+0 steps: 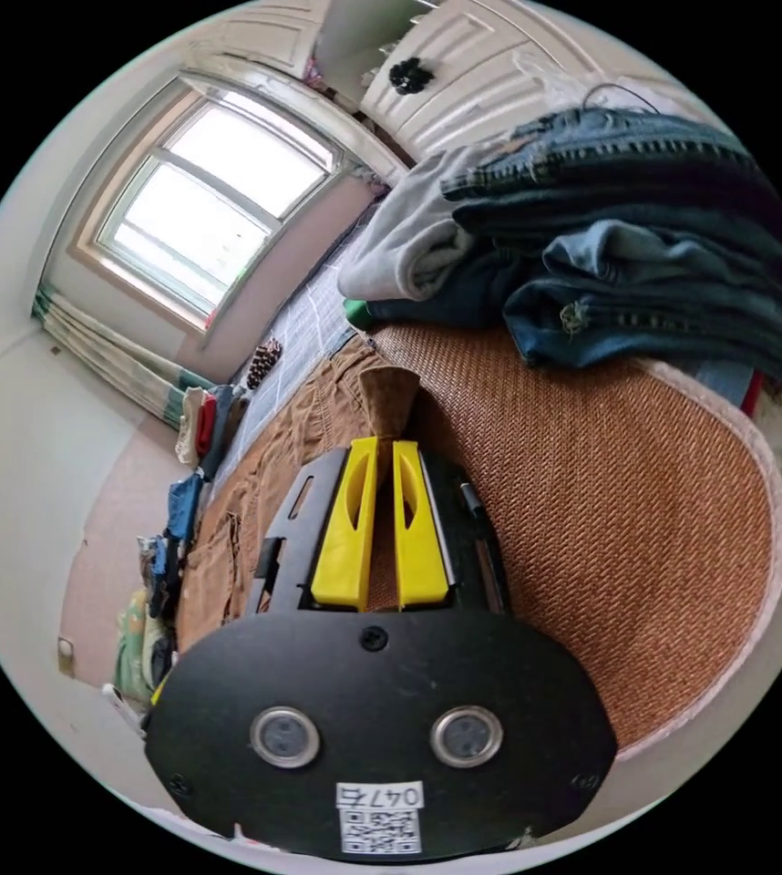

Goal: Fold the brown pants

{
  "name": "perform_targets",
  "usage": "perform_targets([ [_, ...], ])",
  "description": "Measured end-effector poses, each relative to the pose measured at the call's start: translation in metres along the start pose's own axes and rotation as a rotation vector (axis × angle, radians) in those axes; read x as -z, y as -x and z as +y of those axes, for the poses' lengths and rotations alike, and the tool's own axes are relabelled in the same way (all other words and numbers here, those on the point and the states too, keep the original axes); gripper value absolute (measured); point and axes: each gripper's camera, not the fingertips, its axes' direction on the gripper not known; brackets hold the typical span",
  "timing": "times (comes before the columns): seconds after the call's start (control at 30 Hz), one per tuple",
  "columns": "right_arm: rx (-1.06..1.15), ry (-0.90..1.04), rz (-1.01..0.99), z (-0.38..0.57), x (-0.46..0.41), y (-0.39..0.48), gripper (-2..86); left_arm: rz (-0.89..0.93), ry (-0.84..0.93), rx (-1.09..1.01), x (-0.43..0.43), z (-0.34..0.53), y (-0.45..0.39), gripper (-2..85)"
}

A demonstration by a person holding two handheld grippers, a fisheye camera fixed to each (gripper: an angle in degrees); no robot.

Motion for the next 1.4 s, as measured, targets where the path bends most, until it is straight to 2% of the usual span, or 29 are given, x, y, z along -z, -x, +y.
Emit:
perform_targets([
  [0.07,0.045,0.018,0.019,0.005,-0.001,-0.006,2.9,-0.064,0.096,-0.062,-0.018,-0.022,-0.028,-0.4],
  [0.13,0.01,0.032,-0.024,0.014,-0.004,-0.031,9.5,-0.093,0.08,-0.092,-0.011,-0.033,-0.047,0.2],
  [0.2,-0.043,0.019,-0.077,0.022,-0.003,-0.052,12.1,-0.09,0.073,-0.12,-0.001,-0.045,-0.064,1.9],
  [0.37,-0.056,-0.017,-0.129,0.042,-0.011,-0.069,11.6,-0.001,-0.024,-0.24,0.022,-0.094,-0.133,6.6],
  [0.4,-0.046,-0.008,-0.105,0.044,-0.02,-0.068,9.2,0.016,-0.038,-0.258,0.019,-0.1,-0.143,6.7],
  [0.5,-0.035,0.019,-0.006,0.046,-0.038,-0.072,2.3,0.109,-0.036,-0.356,-0.043,-0.131,-0.198,7.0],
  [0.53,-0.019,0.019,-0.04,0.046,-0.038,-0.075,1.2,0.119,-0.001,-0.385,-0.081,-0.142,-0.219,7.1],
  [0.67,0.136,-0.07,-0.018,0.061,-0.008,-0.044,0.3,0.107,0.045,-0.409,-0.175,-0.164,-0.26,8.0],
  [0.73,0.267,-0.095,0.098,0.074,0.001,-0.005,0.2,0.165,0.081,-0.402,-0.2,-0.167,-0.267,8.4],
  [0.83,0.28,-0.064,0.145,0.084,-0.007,0.003,0.2,0.125,0.092,-0.408,-0.225,-0.161,-0.273,9.3],
  [1.0,0.199,-0.061,0.04,0.097,-0.005,-0.016,0.2,0.102,0.125,-0.412,-0.249,-0.156,-0.261,9.4],
  [1.1,0.192,-0.06,0.034,0.107,-0.007,-0.017,0.2,0.077,0.142,-0.399,-0.262,-0.153,-0.248,6.6],
  [1.2,0.181,-0.063,0.027,0.118,-0.009,-0.018,0.2,0.136,0.119,-0.327,-0.261,-0.151,-0.214,3.9],
  [1.3,0.164,-0.064,0.012,0.128,-0.011,-0.022,0.3,0.267,0.076,-0.166,-0.254,-0.15,-0.145,2.0],
  [1.4,0.15,-0.063,0.0,0.136,-0.013,-0.025,0.3,0.381,-0.024,0.041,-0.226,-0.149,-0.037,1.1],
])
